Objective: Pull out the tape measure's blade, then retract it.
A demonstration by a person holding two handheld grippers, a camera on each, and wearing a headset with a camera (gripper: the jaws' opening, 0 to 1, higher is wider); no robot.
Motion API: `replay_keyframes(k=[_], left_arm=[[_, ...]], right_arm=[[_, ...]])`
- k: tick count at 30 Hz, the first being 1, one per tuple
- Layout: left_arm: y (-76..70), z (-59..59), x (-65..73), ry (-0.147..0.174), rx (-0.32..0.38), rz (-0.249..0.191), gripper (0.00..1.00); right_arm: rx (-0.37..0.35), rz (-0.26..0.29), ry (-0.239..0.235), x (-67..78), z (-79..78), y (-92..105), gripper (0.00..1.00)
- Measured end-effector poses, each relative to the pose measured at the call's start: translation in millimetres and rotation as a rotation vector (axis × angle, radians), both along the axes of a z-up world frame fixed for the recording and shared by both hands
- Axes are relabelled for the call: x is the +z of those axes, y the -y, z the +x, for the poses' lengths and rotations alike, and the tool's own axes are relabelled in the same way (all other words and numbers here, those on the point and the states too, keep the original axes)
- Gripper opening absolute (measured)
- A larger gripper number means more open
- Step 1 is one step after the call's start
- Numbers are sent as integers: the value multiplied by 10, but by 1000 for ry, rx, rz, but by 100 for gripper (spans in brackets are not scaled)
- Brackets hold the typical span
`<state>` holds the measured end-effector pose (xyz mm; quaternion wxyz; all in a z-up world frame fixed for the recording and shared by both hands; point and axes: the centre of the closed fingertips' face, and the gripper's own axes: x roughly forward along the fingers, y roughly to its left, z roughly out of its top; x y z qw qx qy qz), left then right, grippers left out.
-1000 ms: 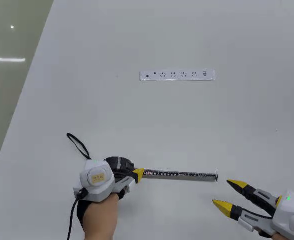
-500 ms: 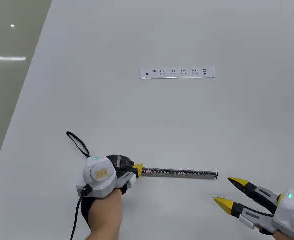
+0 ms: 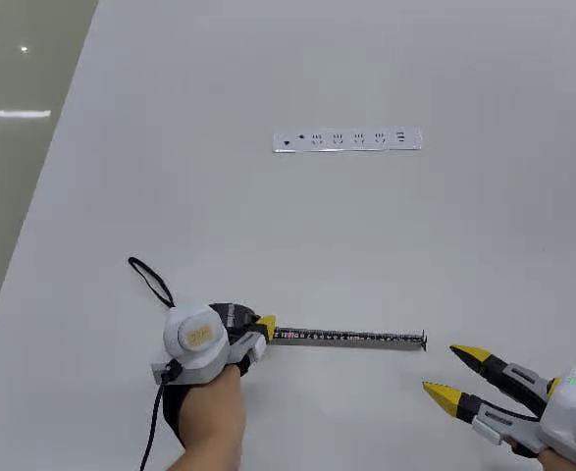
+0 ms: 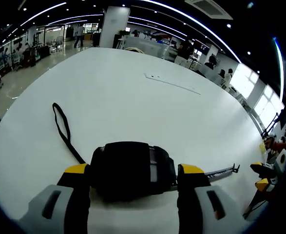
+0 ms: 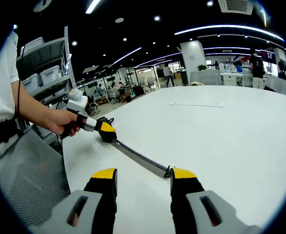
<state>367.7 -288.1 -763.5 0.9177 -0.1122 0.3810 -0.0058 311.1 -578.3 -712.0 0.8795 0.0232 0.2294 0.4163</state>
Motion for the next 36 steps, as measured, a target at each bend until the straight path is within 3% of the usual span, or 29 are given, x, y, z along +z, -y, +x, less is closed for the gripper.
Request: replay_keyframes(k=[28,36], left_arm=[[-21,-2,-44,-16,22,18,69],[-25,-1,-48,-19,22,16,69]], right_arm=[[9,0,-6,-60,23,22,42],[46,-11,-18,-105,110,9,42]])
